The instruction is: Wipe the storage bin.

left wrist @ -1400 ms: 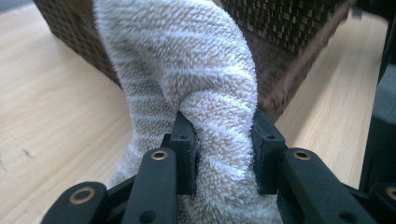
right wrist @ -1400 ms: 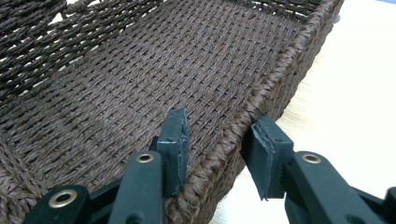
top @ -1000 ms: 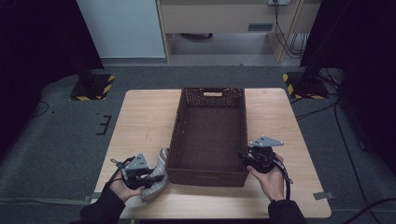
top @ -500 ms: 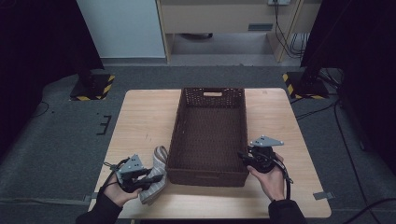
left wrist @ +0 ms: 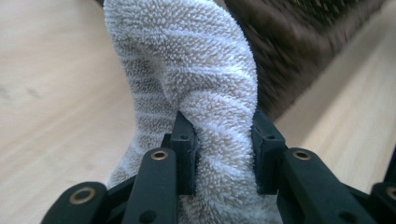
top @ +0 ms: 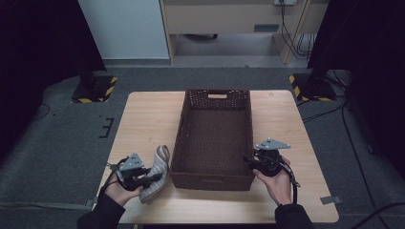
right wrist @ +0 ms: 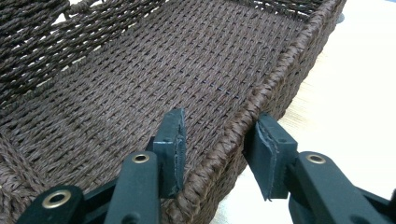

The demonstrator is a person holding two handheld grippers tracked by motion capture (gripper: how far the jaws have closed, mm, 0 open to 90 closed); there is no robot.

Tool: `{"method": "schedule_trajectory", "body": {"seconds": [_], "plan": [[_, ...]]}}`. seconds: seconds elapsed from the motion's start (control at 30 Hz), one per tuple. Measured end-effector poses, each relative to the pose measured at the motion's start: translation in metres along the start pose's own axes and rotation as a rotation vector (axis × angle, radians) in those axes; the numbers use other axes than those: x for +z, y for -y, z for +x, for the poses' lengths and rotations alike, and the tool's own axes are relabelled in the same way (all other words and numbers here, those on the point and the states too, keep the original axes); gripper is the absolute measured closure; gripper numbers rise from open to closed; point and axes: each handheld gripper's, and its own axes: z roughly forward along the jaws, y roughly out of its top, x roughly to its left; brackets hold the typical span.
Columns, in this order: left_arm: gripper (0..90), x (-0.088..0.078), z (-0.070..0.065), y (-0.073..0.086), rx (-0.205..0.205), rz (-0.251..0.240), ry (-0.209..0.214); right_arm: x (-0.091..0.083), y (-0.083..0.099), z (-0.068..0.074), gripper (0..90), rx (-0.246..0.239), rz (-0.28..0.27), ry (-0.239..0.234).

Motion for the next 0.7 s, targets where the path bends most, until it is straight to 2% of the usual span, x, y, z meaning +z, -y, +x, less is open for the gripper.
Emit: {"method": "schedule_trajectory", "body": {"seconds": [0.13,0.23,0.3,0.43,0.53,0.7], "plan": [[66.2,-0.007,0.015,-0.007,-0.041,-0.009,-0.077,0.000,0.000,-0.001,56.5,0.006,-0.001,0.000],[65.7,-0.003,0.028,-0.008,-0.095,-0.013,-0.105,0.000,0.000,-0.005,51.1,0.013,-0.005,0.007],[65.8,0.000,0.036,-0.006,-0.123,0.002,-0.129,0.000,0.000,-0.006,50.4,0.004,-0.008,0.006],[65.8,0.002,0.047,-0.005,-0.189,0.003,-0.170,-0.001,-0.001,-0.006,45.7,-0.002,-0.014,0.009],[65.8,0.000,0.053,-0.006,-0.215,0.004,-0.216,-0.003,-0.002,-0.008,43.7,0.000,-0.034,0.009],[65.8,-0.002,0.064,-0.002,-0.233,0.041,-0.288,-0.009,-0.003,-0.011,40.4,0.016,-0.057,0.020]]}}
